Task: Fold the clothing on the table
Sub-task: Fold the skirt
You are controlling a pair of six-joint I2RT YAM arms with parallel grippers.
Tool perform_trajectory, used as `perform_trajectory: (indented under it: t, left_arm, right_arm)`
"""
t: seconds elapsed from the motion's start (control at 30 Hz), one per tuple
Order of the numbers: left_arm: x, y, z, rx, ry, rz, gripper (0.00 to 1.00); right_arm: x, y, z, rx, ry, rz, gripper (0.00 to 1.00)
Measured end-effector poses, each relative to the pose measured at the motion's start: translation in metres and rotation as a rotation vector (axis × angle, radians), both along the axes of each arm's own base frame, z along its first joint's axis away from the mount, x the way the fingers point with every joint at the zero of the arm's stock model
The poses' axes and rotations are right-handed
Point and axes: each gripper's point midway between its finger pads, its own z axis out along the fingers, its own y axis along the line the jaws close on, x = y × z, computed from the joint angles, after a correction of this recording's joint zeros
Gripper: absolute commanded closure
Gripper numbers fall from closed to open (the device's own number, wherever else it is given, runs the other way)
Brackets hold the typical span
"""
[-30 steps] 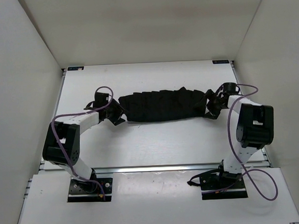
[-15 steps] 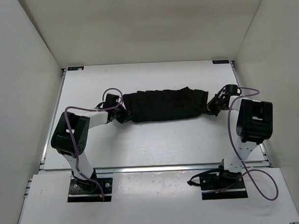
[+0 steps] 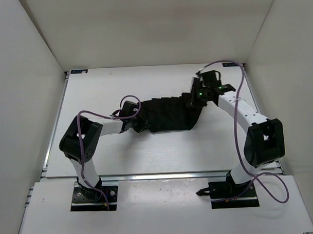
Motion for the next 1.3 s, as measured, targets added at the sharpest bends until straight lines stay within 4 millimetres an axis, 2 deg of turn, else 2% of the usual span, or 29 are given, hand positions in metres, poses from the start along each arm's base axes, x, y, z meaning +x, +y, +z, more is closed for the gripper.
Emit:
perform_trajectory:
  t: [0.07, 0.13, 0.23, 0.37, 0.47, 0.57, 0.77, 0.87, 0.97, 1.03, 1.17, 1.23, 1.3]
  left_arm:
    - [0.001, -0.001, 0.001, -0.003, -0.003, 0.002, 1.00]
    - [0.001, 0.000, 0.001, -0.004, -0.004, 0.005, 1.00]
    - [0.002, 0.000, 0.001, -0.005, -0.006, 0.005, 1.00]
    - [0.002, 0.001, 0.001, 0.000, -0.012, 0.000, 1.00]
    - [0.002, 0.005, -0.002, -0.002, -0.020, -0.004, 1.00]
    - [0.000, 0.010, -0.003, -0.039, -0.026, -0.007, 1.00]
    - [0.001, 0.017, -0.003, -0.055, -0.032, -0.031, 1.00]
    - [0.001, 0.019, -0.003, -0.049, -0.040, -0.052, 0.94]
    - [0.000, 0.024, -0.004, -0.056, -0.032, -0.069, 0.85]
    - [0.000, 0.027, -0.005, -0.061, -0.028, -0.080, 0.74]
    - [-0.001, 0.027, -0.004, -0.090, -0.018, -0.105, 0.67]
    - [0.000, 0.027, -0.003, -0.094, -0.020, -0.110, 0.64]
    - [0.000, 0.030, -0.001, -0.096, -0.017, -0.106, 0.61]
  right_arm:
    - [-0.012, 0.041, 0.007, 0.017, -0.005, 0.096, 1.00]
    - [-0.020, 0.074, 0.010, 0.033, 0.006, 0.172, 1.00]
    - [-0.022, 0.123, 0.011, 0.054, 0.023, 0.277, 1.00]
    - [-0.022, 0.178, -0.007, 0.056, 0.083, 0.389, 1.00]
    - [-0.026, 0.200, -0.027, 0.047, 0.146, 0.443, 1.00]
    - [-0.033, 0.207, -0.042, 0.040, 0.219, 0.488, 1.00]
    - [-0.035, 0.212, -0.058, -0.027, 0.256, 0.527, 1.00]
    - [-0.044, 0.215, -0.068, -0.070, 0.258, 0.544, 1.00]
    - [-0.054, 0.216, -0.081, -0.110, 0.268, 0.572, 0.98]
    - [-0.059, 0.217, -0.092, -0.141, 0.276, 0.589, 0.93]
    - [-0.066, 0.220, -0.115, -0.226, 0.278, 0.622, 0.74]
    - [-0.068, 0.223, -0.111, -0.260, 0.256, 0.635, 0.62]
    - [-0.068, 0.219, -0.109, -0.308, 0.249, 0.627, 0.40]
